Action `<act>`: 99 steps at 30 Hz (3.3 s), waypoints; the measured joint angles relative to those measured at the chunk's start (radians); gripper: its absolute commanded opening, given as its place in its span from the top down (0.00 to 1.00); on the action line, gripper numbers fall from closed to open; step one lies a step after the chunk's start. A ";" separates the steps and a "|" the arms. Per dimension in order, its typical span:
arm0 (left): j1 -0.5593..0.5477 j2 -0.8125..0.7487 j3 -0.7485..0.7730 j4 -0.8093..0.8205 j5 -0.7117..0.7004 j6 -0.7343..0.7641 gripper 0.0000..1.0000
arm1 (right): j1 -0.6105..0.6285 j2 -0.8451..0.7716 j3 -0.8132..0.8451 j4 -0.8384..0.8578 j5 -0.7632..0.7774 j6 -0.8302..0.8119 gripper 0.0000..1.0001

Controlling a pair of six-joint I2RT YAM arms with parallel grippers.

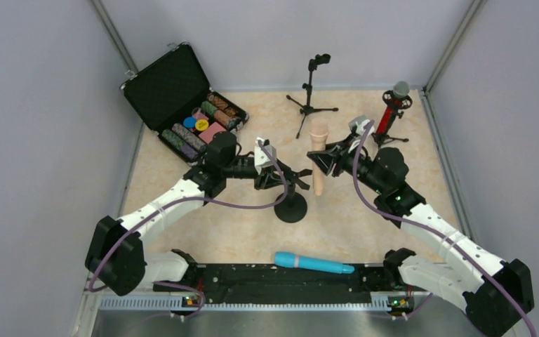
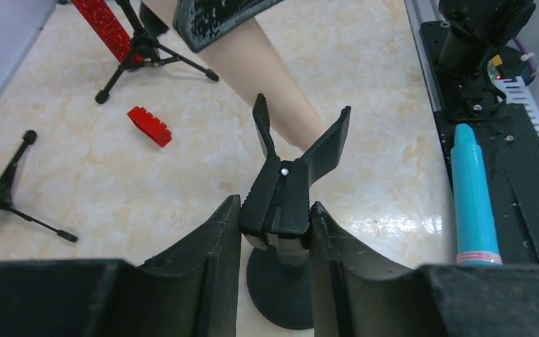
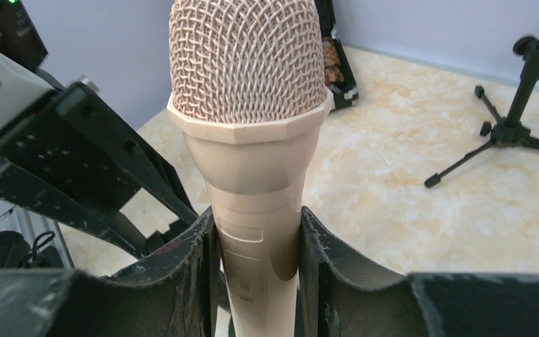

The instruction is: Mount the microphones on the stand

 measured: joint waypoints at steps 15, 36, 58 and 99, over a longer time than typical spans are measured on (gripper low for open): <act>-0.016 0.000 -0.076 0.191 -0.010 -0.189 1.00 | 0.199 -0.055 -0.212 0.450 0.169 -0.082 1.00; -0.016 0.000 -0.098 0.261 -0.024 -0.244 1.00 | 0.266 0.035 -0.376 0.828 0.282 -0.152 1.00; -0.016 -0.003 -0.120 0.294 -0.037 -0.249 0.21 | 0.303 0.054 -0.376 0.840 0.331 -0.204 1.00; 0.071 -0.273 -0.422 0.484 -0.234 -0.385 0.01 | 0.317 -0.008 -0.374 0.695 0.275 -0.189 0.04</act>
